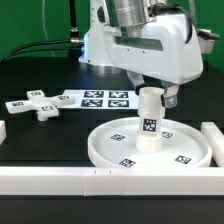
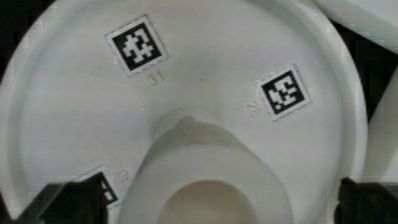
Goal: Assemble round table
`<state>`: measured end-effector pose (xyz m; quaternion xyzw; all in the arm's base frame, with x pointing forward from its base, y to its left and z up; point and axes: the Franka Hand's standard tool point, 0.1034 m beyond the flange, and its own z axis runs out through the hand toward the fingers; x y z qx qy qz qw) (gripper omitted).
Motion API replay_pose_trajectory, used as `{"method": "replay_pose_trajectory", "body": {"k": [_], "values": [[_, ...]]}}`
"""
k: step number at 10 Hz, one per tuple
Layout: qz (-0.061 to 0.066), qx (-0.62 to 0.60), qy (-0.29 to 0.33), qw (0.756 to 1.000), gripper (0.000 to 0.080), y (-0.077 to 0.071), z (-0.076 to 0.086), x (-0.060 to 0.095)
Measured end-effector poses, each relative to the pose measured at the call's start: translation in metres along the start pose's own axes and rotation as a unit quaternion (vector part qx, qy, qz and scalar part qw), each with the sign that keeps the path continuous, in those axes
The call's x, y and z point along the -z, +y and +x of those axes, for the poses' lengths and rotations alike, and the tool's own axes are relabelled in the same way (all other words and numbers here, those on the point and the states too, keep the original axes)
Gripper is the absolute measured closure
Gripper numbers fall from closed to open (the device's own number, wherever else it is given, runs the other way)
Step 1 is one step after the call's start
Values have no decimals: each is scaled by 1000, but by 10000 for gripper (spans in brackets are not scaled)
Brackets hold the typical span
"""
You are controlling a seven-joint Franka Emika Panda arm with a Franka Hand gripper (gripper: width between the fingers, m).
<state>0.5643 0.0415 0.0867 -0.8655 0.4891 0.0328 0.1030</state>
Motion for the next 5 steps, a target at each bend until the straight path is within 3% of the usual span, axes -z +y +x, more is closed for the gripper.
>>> {"method": "replay_pose_trajectory", "body": {"k": [3, 5], "values": [[-21, 209, 21, 977, 151, -6, 3, 4], [-27, 293, 23, 956, 151, -8, 2, 4]]}}
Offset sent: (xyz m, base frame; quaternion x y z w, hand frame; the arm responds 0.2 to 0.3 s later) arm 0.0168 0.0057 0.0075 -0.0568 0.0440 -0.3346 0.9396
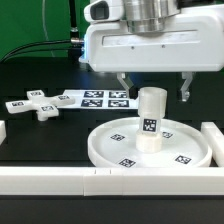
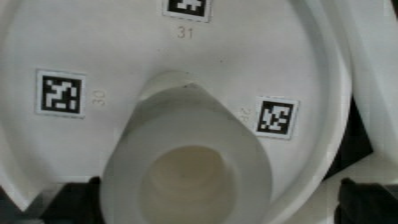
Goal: Assemble round table
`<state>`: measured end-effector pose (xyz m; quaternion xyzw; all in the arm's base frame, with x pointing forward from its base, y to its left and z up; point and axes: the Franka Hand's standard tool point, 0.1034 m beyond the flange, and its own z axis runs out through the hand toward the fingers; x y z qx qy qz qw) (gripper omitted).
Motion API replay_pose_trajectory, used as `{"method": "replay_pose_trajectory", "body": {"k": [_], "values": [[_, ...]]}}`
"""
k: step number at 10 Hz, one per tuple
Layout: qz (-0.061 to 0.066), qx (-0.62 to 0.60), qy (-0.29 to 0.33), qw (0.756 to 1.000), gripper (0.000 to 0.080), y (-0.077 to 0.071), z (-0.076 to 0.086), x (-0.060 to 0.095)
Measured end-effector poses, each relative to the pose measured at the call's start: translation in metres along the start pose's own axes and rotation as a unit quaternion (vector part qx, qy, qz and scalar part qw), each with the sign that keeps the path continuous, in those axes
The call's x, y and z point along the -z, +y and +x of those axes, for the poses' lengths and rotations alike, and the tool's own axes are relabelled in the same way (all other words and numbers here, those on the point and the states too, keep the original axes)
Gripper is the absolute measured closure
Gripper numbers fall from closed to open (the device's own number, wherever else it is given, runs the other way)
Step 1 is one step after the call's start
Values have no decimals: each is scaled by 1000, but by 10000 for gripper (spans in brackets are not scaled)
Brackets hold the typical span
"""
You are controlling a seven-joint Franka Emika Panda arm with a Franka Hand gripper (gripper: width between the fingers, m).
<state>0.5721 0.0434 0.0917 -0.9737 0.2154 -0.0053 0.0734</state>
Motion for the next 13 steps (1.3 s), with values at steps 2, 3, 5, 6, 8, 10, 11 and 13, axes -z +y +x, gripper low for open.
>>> {"method": "replay_pose_trajectory", "body": {"k": [2, 3, 5, 6, 8, 10, 11, 13], "values": [[-1, 76, 0, 997, 151, 0, 0, 0], [-1, 107, 0, 994, 151, 1, 0, 0], [-15, 219, 9, 975, 151, -3, 1, 1], [-21, 269, 15, 963, 151, -7, 1, 1], [-24, 372, 11, 928, 151, -8, 0, 0], [-25, 411, 8, 911, 151, -3, 0, -1], [-25, 445, 7, 895, 151, -2, 1, -1], [-33, 520, 7, 854, 151, -2, 1, -2]]}}
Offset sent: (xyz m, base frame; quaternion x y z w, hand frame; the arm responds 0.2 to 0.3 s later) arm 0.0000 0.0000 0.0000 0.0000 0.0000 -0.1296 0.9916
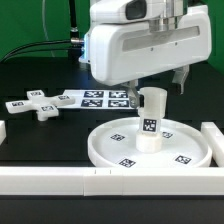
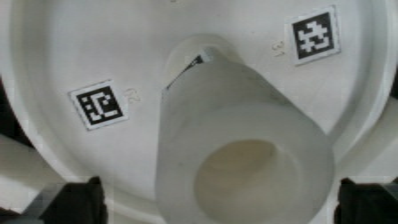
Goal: Assemble round table
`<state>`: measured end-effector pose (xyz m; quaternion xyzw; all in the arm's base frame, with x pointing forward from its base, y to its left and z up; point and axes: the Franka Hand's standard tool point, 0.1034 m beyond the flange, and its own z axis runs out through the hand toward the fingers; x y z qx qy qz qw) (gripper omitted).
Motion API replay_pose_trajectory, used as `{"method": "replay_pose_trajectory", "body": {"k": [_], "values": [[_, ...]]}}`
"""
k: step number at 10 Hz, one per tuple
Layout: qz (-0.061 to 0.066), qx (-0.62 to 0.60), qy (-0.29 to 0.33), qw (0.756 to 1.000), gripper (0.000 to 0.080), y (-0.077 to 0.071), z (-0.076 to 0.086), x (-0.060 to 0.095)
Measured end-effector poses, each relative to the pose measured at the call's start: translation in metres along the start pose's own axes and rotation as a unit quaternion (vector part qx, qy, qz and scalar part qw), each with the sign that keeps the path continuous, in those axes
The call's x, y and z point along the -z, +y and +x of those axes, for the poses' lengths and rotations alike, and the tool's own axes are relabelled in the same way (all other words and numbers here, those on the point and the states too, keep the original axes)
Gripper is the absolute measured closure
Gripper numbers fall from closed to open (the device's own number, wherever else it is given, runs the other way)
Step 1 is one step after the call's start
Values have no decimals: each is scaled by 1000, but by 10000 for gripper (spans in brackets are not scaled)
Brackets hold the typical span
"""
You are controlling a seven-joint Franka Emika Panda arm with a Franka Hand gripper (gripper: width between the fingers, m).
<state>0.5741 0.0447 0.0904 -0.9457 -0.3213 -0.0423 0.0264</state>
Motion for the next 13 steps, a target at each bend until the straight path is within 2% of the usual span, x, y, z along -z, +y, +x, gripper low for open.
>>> {"method": "replay_pose_trajectory", "body": {"k": [2, 6, 8, 10, 12, 13], "values": [[-6, 98, 1, 995, 151, 1, -3, -2], [-2, 252, -8, 968, 151, -1, -12, -8], [-4, 301, -12, 953, 151, 0, -13, -8], [-4, 313, -13, 950, 151, 0, -13, -8], [-3, 309, -13, 951, 395, 0, -14, -8], [-3, 309, -13, 951, 395, 0, -14, -8]]}}
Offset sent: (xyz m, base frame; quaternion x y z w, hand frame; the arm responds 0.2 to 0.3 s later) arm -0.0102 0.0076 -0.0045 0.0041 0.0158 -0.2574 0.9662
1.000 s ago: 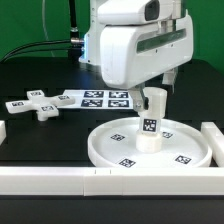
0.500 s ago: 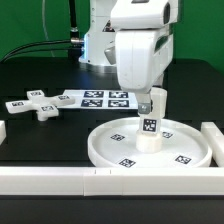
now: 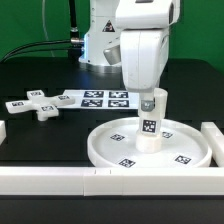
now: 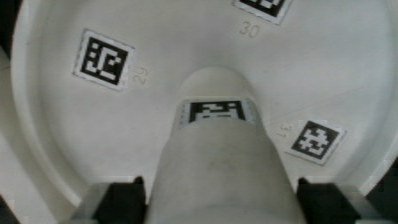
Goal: Assemble round table
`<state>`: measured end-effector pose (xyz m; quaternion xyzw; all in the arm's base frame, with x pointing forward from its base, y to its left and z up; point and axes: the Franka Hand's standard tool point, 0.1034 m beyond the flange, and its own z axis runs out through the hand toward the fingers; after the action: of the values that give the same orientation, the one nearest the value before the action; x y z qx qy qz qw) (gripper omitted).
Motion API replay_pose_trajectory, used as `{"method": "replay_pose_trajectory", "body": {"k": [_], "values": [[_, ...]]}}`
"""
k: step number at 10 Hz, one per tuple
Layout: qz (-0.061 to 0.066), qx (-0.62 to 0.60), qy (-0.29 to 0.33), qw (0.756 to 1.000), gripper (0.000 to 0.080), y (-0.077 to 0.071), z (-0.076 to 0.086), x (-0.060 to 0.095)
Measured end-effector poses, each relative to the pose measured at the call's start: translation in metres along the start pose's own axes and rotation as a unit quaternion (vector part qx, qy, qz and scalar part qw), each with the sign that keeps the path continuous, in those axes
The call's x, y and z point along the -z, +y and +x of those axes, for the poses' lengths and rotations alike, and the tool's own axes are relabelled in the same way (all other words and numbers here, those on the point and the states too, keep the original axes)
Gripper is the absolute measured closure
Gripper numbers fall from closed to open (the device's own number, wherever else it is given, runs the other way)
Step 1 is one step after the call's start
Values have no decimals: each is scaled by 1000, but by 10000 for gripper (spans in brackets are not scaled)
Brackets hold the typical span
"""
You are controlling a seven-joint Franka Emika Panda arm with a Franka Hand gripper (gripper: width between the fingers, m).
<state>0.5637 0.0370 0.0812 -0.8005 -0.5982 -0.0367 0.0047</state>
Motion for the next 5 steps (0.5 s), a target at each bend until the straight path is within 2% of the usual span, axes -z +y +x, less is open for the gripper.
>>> {"method": "replay_pose_trajectory", "body": {"k": [3, 5], "values": [[0, -20, 0, 1000, 392, 0, 0, 0], [1, -127, 2, 992, 392, 0, -1, 0]]}}
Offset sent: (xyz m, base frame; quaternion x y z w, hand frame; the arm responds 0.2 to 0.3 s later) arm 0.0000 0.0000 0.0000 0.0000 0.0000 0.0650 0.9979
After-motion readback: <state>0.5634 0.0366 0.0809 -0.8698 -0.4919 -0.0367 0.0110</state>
